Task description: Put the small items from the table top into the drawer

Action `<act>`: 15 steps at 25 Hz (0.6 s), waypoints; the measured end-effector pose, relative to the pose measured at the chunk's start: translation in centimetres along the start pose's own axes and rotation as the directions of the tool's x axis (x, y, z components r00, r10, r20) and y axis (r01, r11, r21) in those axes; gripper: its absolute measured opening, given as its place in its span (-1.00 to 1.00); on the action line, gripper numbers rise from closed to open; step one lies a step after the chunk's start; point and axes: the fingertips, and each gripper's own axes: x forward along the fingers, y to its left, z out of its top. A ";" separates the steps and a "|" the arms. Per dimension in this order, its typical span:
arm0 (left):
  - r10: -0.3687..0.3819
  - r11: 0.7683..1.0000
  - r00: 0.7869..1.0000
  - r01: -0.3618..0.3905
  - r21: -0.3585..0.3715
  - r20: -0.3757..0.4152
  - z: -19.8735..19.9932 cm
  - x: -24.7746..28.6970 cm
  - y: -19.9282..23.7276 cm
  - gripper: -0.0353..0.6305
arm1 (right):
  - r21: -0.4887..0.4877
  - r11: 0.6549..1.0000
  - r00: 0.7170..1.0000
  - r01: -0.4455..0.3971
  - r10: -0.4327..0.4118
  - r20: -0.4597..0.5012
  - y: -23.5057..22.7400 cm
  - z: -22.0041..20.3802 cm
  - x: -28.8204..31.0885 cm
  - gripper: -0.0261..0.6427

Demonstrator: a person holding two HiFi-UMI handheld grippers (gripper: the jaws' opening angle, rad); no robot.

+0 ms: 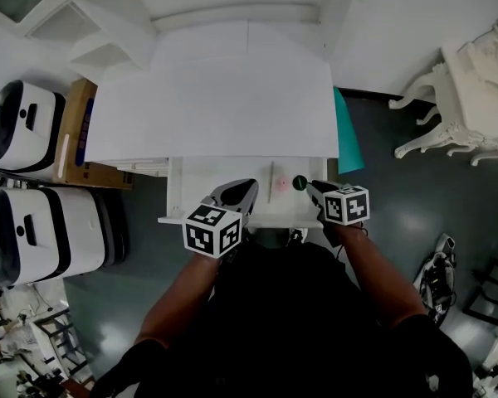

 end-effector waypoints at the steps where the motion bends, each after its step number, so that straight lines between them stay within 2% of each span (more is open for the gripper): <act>1: 0.004 1.000 1.000 -0.004 -0.002 0.009 0.2 0.1 -0.4 -0.88 | -0.023 1.000 1.000 -0.010 0.010 0.017 0.2 0.5 -0.9 -0.74; 9: 0.052 0.999 0.996 -0.052 0.001 0.078 1.1 0.7 -3.1 -0.88 | -0.233 0.969 0.974 -0.084 0.129 0.185 2.8 4.2 -7.1 -0.84; 12: 0.081 0.997 0.991 -0.082 0.008 0.108 1.1 0.1 -4.1 -0.88 | -0.304 0.947 0.966 -0.103 0.168 0.195 3.4 4.5 -8.1 -0.84; 15: 0.114 0.994 0.983 -0.112 -0.016 0.141 0.7 -0.8 -4.5 -0.88 | -0.333 0.935 0.962 -0.122 0.194 0.192 3.7 4.3 -8.7 -0.84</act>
